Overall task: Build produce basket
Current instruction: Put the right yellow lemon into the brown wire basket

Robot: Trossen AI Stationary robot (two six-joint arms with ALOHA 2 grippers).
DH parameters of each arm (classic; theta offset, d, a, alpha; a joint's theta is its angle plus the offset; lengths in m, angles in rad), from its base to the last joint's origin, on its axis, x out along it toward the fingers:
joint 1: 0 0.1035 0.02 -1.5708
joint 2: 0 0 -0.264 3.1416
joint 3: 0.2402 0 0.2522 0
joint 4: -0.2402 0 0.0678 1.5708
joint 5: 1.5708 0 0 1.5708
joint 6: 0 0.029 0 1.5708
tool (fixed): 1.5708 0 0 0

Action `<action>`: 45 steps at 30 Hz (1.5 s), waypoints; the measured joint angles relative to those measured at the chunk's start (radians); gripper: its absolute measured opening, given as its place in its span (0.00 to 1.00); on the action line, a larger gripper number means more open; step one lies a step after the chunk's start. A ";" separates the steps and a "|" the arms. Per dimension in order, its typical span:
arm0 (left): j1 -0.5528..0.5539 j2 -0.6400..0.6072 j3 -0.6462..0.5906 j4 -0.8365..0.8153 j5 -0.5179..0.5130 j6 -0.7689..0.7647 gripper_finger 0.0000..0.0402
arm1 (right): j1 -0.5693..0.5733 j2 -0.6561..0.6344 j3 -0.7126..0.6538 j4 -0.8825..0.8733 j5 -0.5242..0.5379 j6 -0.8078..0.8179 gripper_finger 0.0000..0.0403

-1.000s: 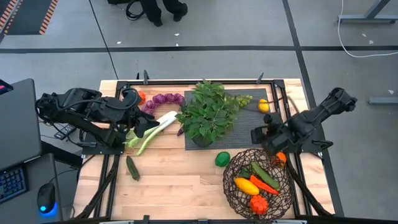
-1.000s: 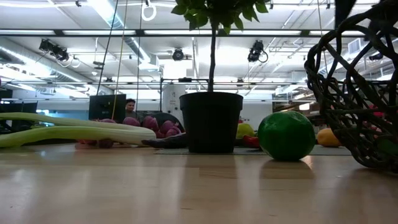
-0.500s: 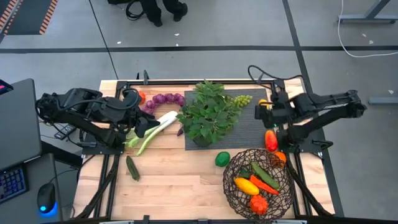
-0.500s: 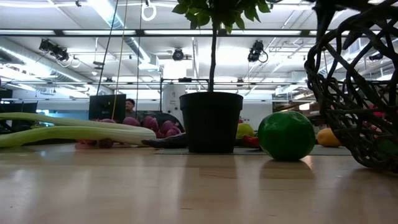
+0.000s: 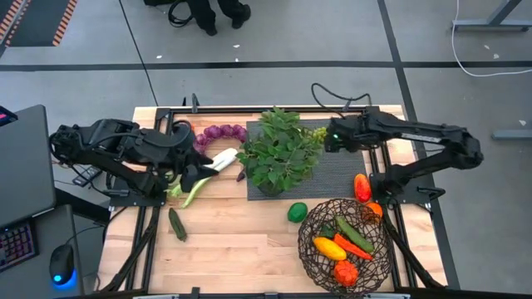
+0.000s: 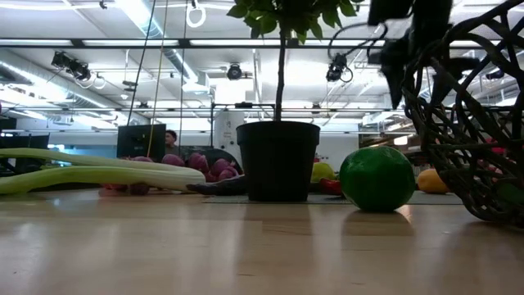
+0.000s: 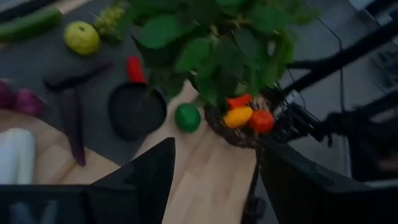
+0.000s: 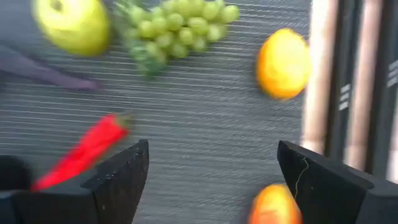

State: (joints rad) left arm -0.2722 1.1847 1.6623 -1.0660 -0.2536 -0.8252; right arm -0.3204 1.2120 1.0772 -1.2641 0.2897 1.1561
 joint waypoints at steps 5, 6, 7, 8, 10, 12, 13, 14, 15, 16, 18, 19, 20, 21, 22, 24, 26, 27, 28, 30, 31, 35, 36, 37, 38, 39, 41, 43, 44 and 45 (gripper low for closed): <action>0.000 0.000 0.000 -0.012 0.015 0.018 0.58 | -0.150 0.108 -0.034 -0.038 0.006 -0.171 0.92; 0.001 0.000 0.000 -0.011 0.013 -0.007 0.58 | -0.179 0.128 -0.041 -0.036 0.007 -0.198 0.92; 0.001 0.000 0.000 -0.009 0.006 -0.029 0.58 | -0.205 0.149 -0.047 -0.031 0.007 -0.229 0.92; 0.003 0.000 0.000 -0.007 -0.005 -0.044 0.58 | -0.230 0.169 -0.052 -0.026 0.005 -0.259 0.92; 0.006 0.000 0.000 -0.005 -0.021 -0.063 0.58 | -0.275 0.208 -0.056 -0.001 -0.018 -0.309 0.92; 0.007 0.000 0.000 -0.005 -0.037 -0.077 0.58 | -0.311 0.245 -0.057 0.031 -0.048 -0.377 0.92; 0.008 0.000 0.000 -0.005 -0.050 -0.077 0.58 | -0.326 0.262 -0.057 0.043 -0.054 -0.412 0.92; 0.008 0.000 0.000 -0.006 -0.064 -0.077 0.58 | -0.337 0.280 -0.057 0.052 -0.055 -0.442 0.92; 0.008 0.000 0.000 -0.007 -0.070 -0.077 0.58 | -0.349 0.294 -0.057 0.055 -0.054 -0.472 0.92; 0.008 0.000 0.000 -0.010 -0.072 -0.077 0.58 | -0.361 0.309 -0.057 0.057 -0.053 -0.502 0.92; 0.008 0.000 0.000 -0.015 -0.075 -0.074 0.58 | -0.384 0.337 -0.057 0.062 -0.052 -0.551 0.91; 0.008 0.000 0.000 -0.020 -0.075 -0.071 0.58 | -0.395 0.348 -0.057 0.063 -0.051 -0.570 0.91; 0.008 0.000 0.000 -0.027 -0.075 -0.071 0.58 | -0.407 0.358 -0.057 0.063 -0.051 -0.588 0.91; 0.008 0.000 0.000 -0.036 -0.076 -0.071 0.58 | -0.419 0.368 -0.057 0.063 -0.051 -0.606 0.91; 0.013 0.000 0.000 -0.041 -0.076 -0.071 0.58 | -0.430 0.376 -0.057 0.065 -0.050 -0.622 0.91; 0.029 0.000 0.000 -0.044 -0.076 -0.074 0.58 | -0.455 0.390 -0.057 0.068 -0.049 -0.648 0.91; 0.049 0.000 0.000 -0.048 -0.077 -0.081 0.58 | -0.481 0.399 -0.057 0.069 -0.049 -0.666 0.91; 0.061 0.000 0.000 -0.047 -0.078 -0.085 0.58 | -0.492 0.402 -0.057 0.071 -0.050 -0.671 0.91; 0.073 0.000 0.000 -0.047 -0.078 -0.085 0.58 | -0.505 0.404 -0.057 0.075 -0.052 -0.680 0.91; 0.092 0.000 0.000 -0.047 -0.078 -0.086 0.58 | -0.524 0.405 -0.057 0.085 -0.056 -0.697 0.91; 0.101 0.000 0.000 -0.047 -0.078 -0.086 0.58 | -0.535 0.406 -0.057 0.092 -0.066 -0.705 0.91; 0.125 0.000 0.000 -0.047 -0.078 -0.087 0.58 | -0.567 0.407 -0.057 0.123 -0.108 -0.731 0.91; 0.130 0.000 0.000 -0.047 -0.078 -0.087 0.58 | -0.573 0.407 -0.057 0.131 -0.108 -0.735 0.91; 0.134 0.000 0.000 -0.047 -0.078 -0.088 0.58 | -0.578 0.407 -0.056 0.134 -0.108 -0.740 0.91; 0.138 0.000 0.000 -0.047 -0.077 -0.088 0.58 | -0.584 0.407 -0.056 0.137 -0.108 -0.741 0.91; 0.142 0.000 0.000 -0.047 -0.077 -0.088 0.58 | -0.590 0.407 -0.056 0.141 -0.109 -0.742 0.91; 0.150 0.000 0.001 -0.047 -0.077 -0.088 0.58 | -0.604 0.407 -0.056 0.146 -0.119 -0.742 0.91; 0.159 0.000 0.001 -0.047 -0.077 -0.088 0.58 | -0.620 0.407 -0.056 0.147 -0.153 -0.742 0.91; 0.163 0.000 0.001 -0.047 -0.076 -0.088 0.58 | -0.628 0.407 -0.056 0.152 -0.176 -0.742 0.91; 0.167 0.000 0.001 -0.047 -0.076 -0.088 0.58 | -0.634 0.407 -0.056 0.156 -0.196 -0.742 0.91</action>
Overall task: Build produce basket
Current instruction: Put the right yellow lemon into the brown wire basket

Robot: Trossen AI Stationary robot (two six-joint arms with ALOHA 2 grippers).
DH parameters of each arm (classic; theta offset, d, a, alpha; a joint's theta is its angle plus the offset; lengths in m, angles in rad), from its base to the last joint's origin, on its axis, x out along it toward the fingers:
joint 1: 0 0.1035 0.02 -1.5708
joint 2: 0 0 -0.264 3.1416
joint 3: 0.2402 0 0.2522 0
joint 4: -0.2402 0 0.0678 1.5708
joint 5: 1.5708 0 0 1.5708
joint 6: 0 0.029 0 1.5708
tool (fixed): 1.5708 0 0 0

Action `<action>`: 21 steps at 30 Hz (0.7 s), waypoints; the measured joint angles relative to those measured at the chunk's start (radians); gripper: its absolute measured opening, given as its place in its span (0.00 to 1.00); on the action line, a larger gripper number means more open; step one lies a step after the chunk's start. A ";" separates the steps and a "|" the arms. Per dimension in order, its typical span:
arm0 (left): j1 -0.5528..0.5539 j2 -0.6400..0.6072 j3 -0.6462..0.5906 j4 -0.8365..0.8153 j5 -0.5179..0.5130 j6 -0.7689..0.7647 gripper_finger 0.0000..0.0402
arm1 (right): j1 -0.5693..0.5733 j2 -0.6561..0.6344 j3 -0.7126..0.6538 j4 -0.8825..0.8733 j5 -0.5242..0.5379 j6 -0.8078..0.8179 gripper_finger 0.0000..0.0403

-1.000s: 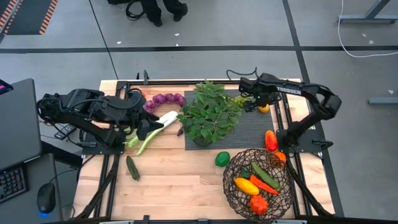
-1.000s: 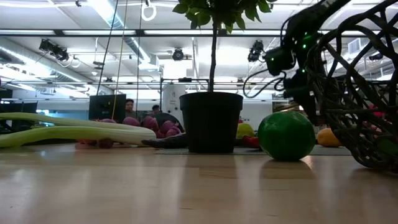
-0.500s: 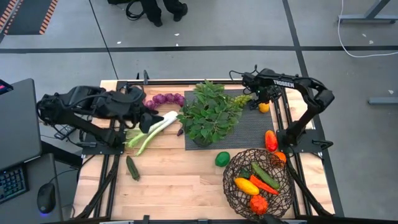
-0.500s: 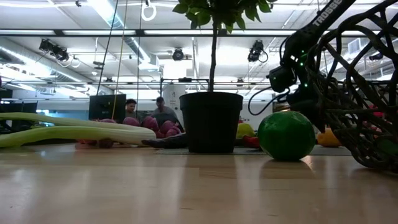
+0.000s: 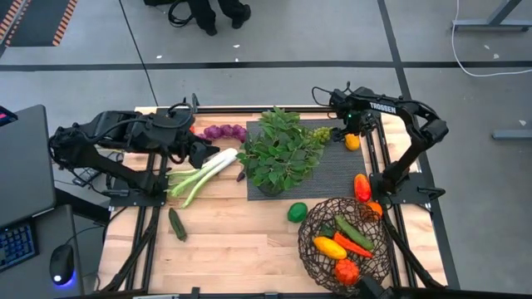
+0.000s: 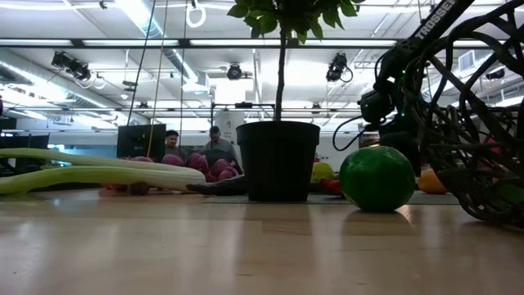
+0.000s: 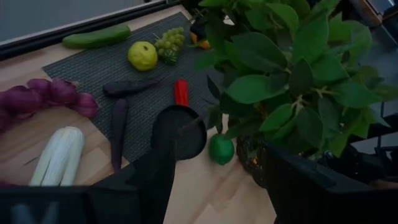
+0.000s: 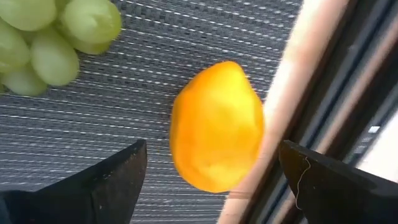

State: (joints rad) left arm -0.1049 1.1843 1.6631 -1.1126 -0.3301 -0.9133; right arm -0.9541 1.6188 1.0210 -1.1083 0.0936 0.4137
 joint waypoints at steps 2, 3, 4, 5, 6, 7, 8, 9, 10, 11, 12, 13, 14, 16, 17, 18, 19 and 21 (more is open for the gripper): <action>0.004 0.000 0.000 0.000 0.000 -0.003 0.58 | -0.006 0.000 0.000 0.000 -0.009 0.000 0.91; 0.004 0.000 0.000 0.001 0.000 -0.015 0.58 | -0.007 0.000 0.000 0.001 -0.009 -0.002 0.90; 0.004 0.000 0.000 0.001 0.000 -0.020 0.58 | -0.007 0.000 0.000 0.004 -0.006 -0.007 0.90; 0.004 0.000 0.000 0.001 0.000 -0.021 0.58 | -0.009 0.000 0.000 0.006 -0.003 -0.014 0.90; 0.004 0.000 0.000 0.002 0.000 -0.022 0.58 | -0.009 0.000 0.000 0.007 -0.001 -0.017 0.89; 0.004 0.000 0.000 0.002 0.000 -0.022 0.58 | -0.009 0.000 0.000 0.008 -0.001 -0.017 0.89; 0.004 0.000 0.000 0.001 0.000 -0.022 0.58 | -0.009 0.000 0.000 0.008 -0.002 -0.017 0.88; 0.004 0.000 0.000 0.002 0.000 -0.023 0.58 | -0.009 0.000 0.000 0.008 -0.006 -0.015 0.87; 0.004 0.000 0.000 0.001 0.000 -0.024 0.58 | -0.009 0.000 -0.001 0.008 -0.010 -0.008 0.87; 0.004 0.000 0.000 0.001 0.000 -0.025 0.58 | -0.009 0.000 -0.007 0.009 -0.015 0.004 0.87; 0.004 0.000 0.000 0.001 0.000 -0.025 0.58 | -0.009 0.000 -0.016 0.008 -0.024 0.019 0.86; 0.004 0.000 0.000 0.001 0.000 -0.026 0.58 | -0.009 0.000 -0.028 0.008 -0.037 0.032 0.86; 0.004 0.000 0.000 0.001 0.000 -0.026 0.58 | -0.009 0.000 -0.041 0.009 -0.048 0.038 0.86; 0.004 0.000 0.000 0.001 0.000 -0.036 0.58 | -0.009 0.000 -0.066 0.013 -0.060 0.037 0.86; 0.004 0.000 0.000 0.001 0.001 -0.047 0.58 | -0.009 0.000 -0.072 0.016 -0.059 0.031 0.86; 0.004 0.000 0.000 0.001 0.000 -0.054 0.58 | -0.006 0.000 -0.074 0.018 -0.056 0.027 0.86; 0.004 0.000 0.000 0.001 0.000 -0.063 0.58 | -0.003 0.000 -0.074 0.022 -0.052 0.023 0.86; 0.004 0.000 0.000 0.001 0.000 -0.072 0.58 | 0.000 0.000 -0.074 0.027 -0.041 0.021 0.86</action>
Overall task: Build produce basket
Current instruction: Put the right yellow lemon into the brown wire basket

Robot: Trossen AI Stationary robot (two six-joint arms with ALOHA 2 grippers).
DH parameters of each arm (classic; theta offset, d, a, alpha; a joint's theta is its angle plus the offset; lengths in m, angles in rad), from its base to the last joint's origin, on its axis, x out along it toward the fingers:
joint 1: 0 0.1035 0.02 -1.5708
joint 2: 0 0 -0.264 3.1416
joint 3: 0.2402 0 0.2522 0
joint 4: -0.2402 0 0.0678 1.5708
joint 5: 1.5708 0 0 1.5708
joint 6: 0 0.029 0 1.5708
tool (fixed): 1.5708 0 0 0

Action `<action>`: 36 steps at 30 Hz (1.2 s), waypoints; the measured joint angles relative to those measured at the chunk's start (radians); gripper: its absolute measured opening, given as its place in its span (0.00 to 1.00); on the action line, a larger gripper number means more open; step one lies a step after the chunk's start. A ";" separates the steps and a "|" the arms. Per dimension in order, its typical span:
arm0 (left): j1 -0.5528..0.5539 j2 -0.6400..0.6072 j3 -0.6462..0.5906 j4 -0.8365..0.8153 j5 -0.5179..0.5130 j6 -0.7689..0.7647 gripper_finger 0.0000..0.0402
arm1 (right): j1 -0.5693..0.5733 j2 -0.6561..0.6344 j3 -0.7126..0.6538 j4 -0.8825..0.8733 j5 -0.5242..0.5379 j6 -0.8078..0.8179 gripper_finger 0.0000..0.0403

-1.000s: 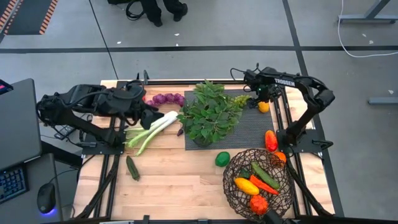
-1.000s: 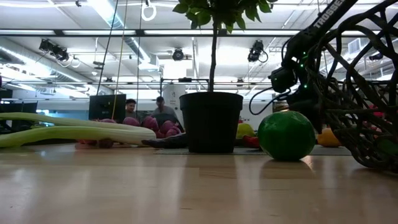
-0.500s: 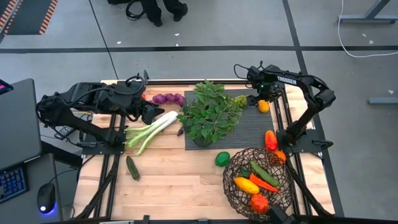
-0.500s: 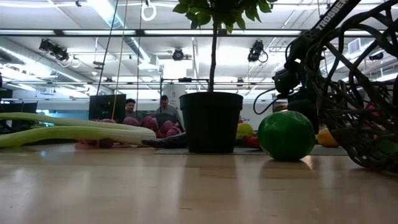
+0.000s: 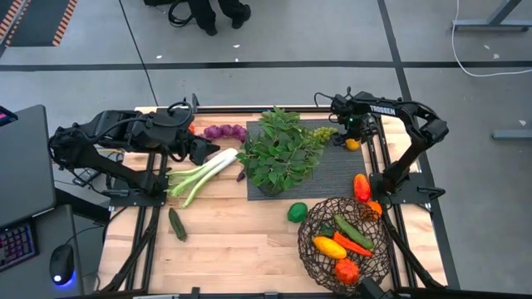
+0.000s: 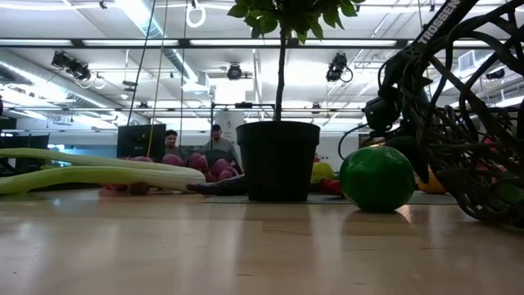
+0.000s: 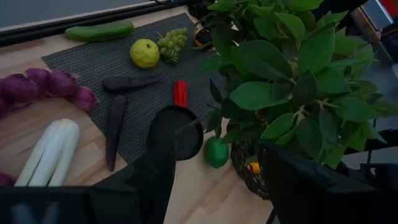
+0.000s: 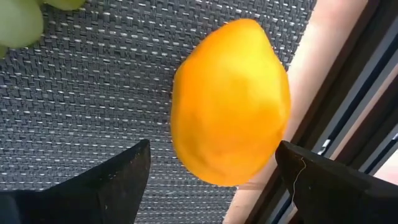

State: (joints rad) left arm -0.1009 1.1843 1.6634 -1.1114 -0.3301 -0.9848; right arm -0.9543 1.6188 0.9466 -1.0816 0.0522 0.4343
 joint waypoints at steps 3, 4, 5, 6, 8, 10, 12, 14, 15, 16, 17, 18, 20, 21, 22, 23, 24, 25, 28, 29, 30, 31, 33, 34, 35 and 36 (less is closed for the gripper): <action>0.000 0.000 0.000 0.000 0.003 0.000 0.58 | 0.000 0.000 0.000 0.020 0.005 0.000 0.86; 0.000 0.000 0.000 0.000 0.008 0.000 0.58 | 0.000 0.000 0.000 0.025 0.006 0.000 0.86; 0.000 0.000 0.000 0.000 0.012 0.000 0.58 | 0.000 0.000 0.000 0.028 0.008 0.000 0.86; 0.000 0.000 0.000 0.000 0.013 0.000 0.58 | 0.000 0.000 0.000 0.032 0.012 0.000 0.86; 0.000 0.000 0.000 0.000 0.014 0.000 0.58 | 0.000 0.000 0.000 0.039 0.016 0.002 0.86; 0.000 0.000 0.000 0.000 0.014 -0.001 0.58 | 0.000 0.000 0.000 0.041 0.030 0.005 0.86; 0.000 0.000 0.000 0.000 0.014 -0.002 0.58 | 0.000 0.000 0.000 0.042 0.035 0.006 0.86; 0.000 0.000 0.000 0.000 0.014 -0.005 0.58 | 0.001 0.000 0.000 0.042 0.036 0.007 0.86; 0.000 0.000 0.000 0.000 0.015 -0.009 0.58 | 0.001 0.000 0.000 0.043 0.036 0.007 0.85; 0.000 0.000 0.000 0.000 0.015 -0.019 0.58 | 0.001 0.000 0.000 0.042 0.036 0.008 0.84; 0.000 0.000 0.000 0.000 0.015 -0.026 0.58 | 0.001 0.000 0.000 0.042 0.036 0.015 0.82; -0.002 0.000 0.000 0.000 0.015 -0.033 0.58 | 0.003 0.000 0.000 0.041 0.036 0.025 0.79; -0.008 0.000 0.000 0.000 0.015 -0.051 0.58 | 0.007 0.000 0.000 0.041 0.046 0.042 0.71; -0.012 0.000 0.000 0.000 0.015 -0.052 0.58 | 0.010 0.000 0.000 0.041 0.055 0.043 0.66; -0.016 0.000 0.000 0.000 0.014 -0.053 0.58 | 0.012 0.000 0.000 0.042 0.061 0.043 0.62; -0.019 0.000 0.000 0.000 0.015 -0.053 0.58 | 0.012 0.000 0.000 0.042 0.064 0.042 0.58; -0.023 0.000 0.000 0.000 0.015 -0.055 0.58 | 0.013 0.000 0.000 0.042 0.066 0.042 0.55; -0.025 0.000 0.000 0.000 0.015 -0.058 0.58 | 0.012 0.000 0.000 0.042 0.067 0.041 0.52; -0.028 0.000 0.000 0.000 0.015 -0.060 0.58 | 0.012 0.000 0.000 0.031 0.065 0.035 0.52; -0.028 0.000 0.000 0.000 0.015 -0.060 0.58 | 0.012 0.000 0.000 0.019 0.062 0.030 0.52; -0.028 0.000 0.000 0.000 0.014 -0.061 0.58 | 0.013 -0.001 0.000 0.007 0.057 0.019 0.52; -0.028 0.000 0.000 0.000 0.014 -0.065 0.58 | 0.014 -0.004 0.000 -0.008 0.051 0.008 0.52; -0.028 0.000 0.000 0.000 0.014 -0.070 0.58 | 0.019 -0.020 0.000 -0.050 0.036 -0.017 0.53; -0.028 0.000 0.000 0.000 0.014 -0.066 0.58 | 0.023 -0.036 -0.001 -0.075 0.031 -0.027 0.54; -0.028 0.000 0.000 0.000 0.014 -0.056 0.58 | 0.029 -0.056 -0.001 -0.099 0.028 -0.036 0.54; -0.028 0.000 0.000 0.000 0.014 -0.052 0.58 | 0.037 -0.082 0.000 -0.121 0.026 -0.038 0.55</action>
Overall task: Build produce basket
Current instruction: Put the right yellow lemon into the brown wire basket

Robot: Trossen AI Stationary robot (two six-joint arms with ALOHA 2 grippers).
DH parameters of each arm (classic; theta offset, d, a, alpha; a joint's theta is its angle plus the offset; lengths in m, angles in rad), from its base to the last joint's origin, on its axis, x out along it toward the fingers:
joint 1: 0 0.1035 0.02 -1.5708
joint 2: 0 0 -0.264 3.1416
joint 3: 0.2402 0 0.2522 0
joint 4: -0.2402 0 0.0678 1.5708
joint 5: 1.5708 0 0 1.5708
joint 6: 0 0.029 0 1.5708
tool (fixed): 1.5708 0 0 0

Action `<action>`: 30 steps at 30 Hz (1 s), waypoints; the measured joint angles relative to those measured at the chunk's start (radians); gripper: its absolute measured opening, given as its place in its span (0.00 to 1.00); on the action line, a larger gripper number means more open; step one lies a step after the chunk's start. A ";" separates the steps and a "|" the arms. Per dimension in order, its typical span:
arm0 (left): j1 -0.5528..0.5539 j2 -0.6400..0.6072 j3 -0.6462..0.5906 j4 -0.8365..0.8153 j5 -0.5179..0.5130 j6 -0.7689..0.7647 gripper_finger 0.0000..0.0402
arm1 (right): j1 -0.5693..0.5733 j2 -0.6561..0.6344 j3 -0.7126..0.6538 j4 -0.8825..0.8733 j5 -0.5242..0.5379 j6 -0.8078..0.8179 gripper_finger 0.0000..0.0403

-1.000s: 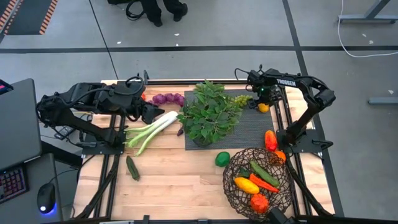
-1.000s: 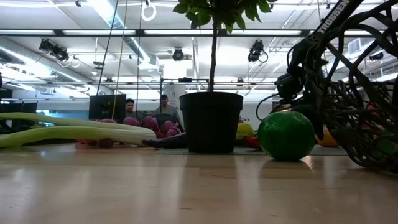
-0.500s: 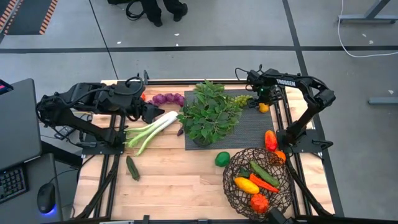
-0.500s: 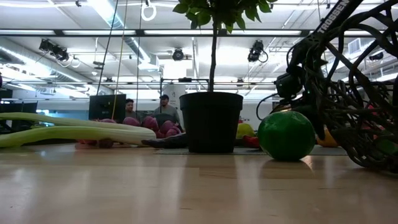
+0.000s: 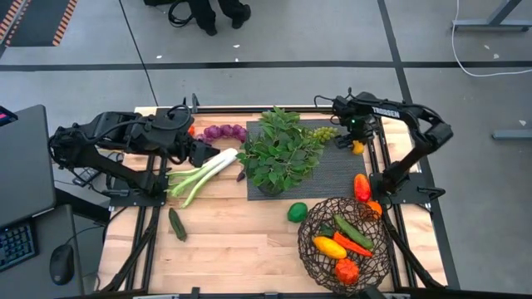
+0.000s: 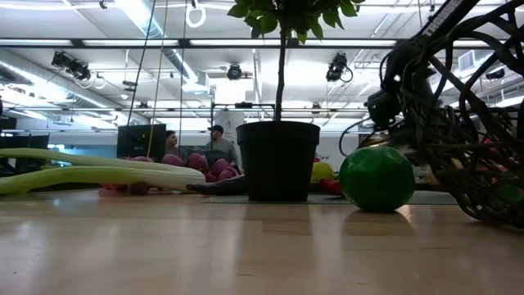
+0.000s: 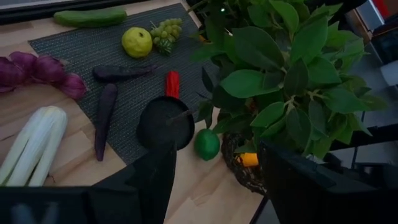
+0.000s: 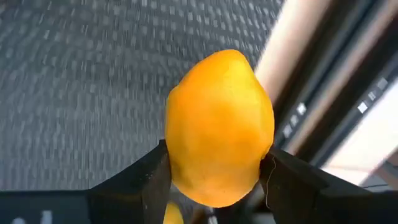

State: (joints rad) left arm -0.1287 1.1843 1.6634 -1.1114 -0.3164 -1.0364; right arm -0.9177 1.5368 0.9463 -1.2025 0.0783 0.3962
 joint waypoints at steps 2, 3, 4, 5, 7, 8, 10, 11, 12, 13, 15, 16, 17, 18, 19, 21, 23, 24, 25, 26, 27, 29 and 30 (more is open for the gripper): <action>0.001 0.000 0.000 0.000 0.000 0.006 0.58 | 0.020 -0.059 0.006 -0.047 -0.010 0.017 0.55; 0.002 0.000 0.000 0.000 -0.002 0.009 0.58 | 0.033 -0.094 0.013 -0.064 -0.027 0.040 0.55; 0.004 0.000 0.000 0.000 -0.009 0.023 0.58 | 0.050 -0.129 0.020 -0.073 -0.055 0.070 0.55; 0.007 0.000 0.000 0.000 -0.020 0.034 0.58 | 0.069 -0.165 0.027 -0.083 -0.089 0.100 0.54; 0.012 0.000 0.000 0.000 -0.038 0.061 0.58 | 0.117 -0.232 0.043 -0.113 -0.152 0.171 0.54; 0.017 0.000 0.000 0.000 -0.043 0.077 0.58 | 0.147 -0.265 0.053 -0.129 -0.178 0.215 0.54; 0.027 0.000 0.000 0.000 -0.047 0.097 0.58 | 0.205 -0.323 0.072 -0.149 -0.220 0.296 0.54; 0.031 0.000 0.000 0.001 -0.047 0.107 0.58 | 0.236 -0.348 0.081 -0.158 -0.239 0.336 0.54; 0.034 0.000 0.000 0.001 -0.047 0.117 0.58 | 0.267 -0.371 0.090 -0.166 -0.263 0.373 0.54; 0.037 0.000 0.000 0.003 -0.047 0.130 0.58 | 0.300 -0.391 0.098 -0.169 -0.289 0.411 0.54; 0.037 0.000 0.000 0.012 -0.047 0.156 0.58 | 0.371 -0.428 0.114 -0.163 -0.341 0.481 0.54; 0.037 0.000 0.000 0.018 -0.047 0.167 0.58 | 0.409 -0.441 0.123 -0.162 -0.365 0.521 0.54; 0.037 0.000 0.000 0.024 -0.047 0.182 0.58 | 0.449 -0.451 0.132 -0.162 -0.387 0.563 0.54; 0.037 0.000 0.000 0.030 -0.047 0.190 0.58 | 0.494 -0.458 0.141 -0.161 -0.409 0.603 0.54; 0.037 0.000 0.000 0.034 -0.047 0.199 0.58 | 0.539 -0.463 0.149 -0.160 -0.433 0.642 0.54; 0.037 0.000 0.000 0.042 -0.046 0.217 0.58 | 0.634 -0.466 0.162 -0.161 -0.469 0.726 0.54; 0.037 0.000 0.000 0.043 -0.047 0.222 0.58 | 0.729 -0.463 0.167 -0.156 -0.488 0.808 0.54; 0.037 0.000 0.000 0.043 -0.047 0.222 0.58 | 0.776 -0.459 0.167 -0.149 -0.498 0.856 0.54; 0.036 0.000 0.000 0.043 -0.047 0.222 0.58 | 0.825 -0.456 0.167 -0.136 -0.507 0.902 0.54; 0.033 0.000 0.000 0.043 -0.046 0.222 0.58 | 0.872 -0.450 0.167 -0.118 -0.515 0.949 0.54; 0.030 0.000 0.000 0.043 -0.046 0.222 0.58 | 0.915 -0.443 0.167 -0.098 -0.520 0.996 0.54; 0.023 0.000 0.000 0.043 -0.045 0.222 0.58 | 1.000 -0.431 0.167 -0.054 -0.520 1.096 0.54; 0.019 0.000 0.000 0.043 -0.040 0.222 0.58 | 1.039 -0.425 0.167 -0.032 -0.515 1.147 0.54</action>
State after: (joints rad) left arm -0.1097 1.1847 1.6634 -1.0683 -0.3566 -0.8146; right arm 0.1216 1.1117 1.1137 -1.2341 -0.4370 1.5432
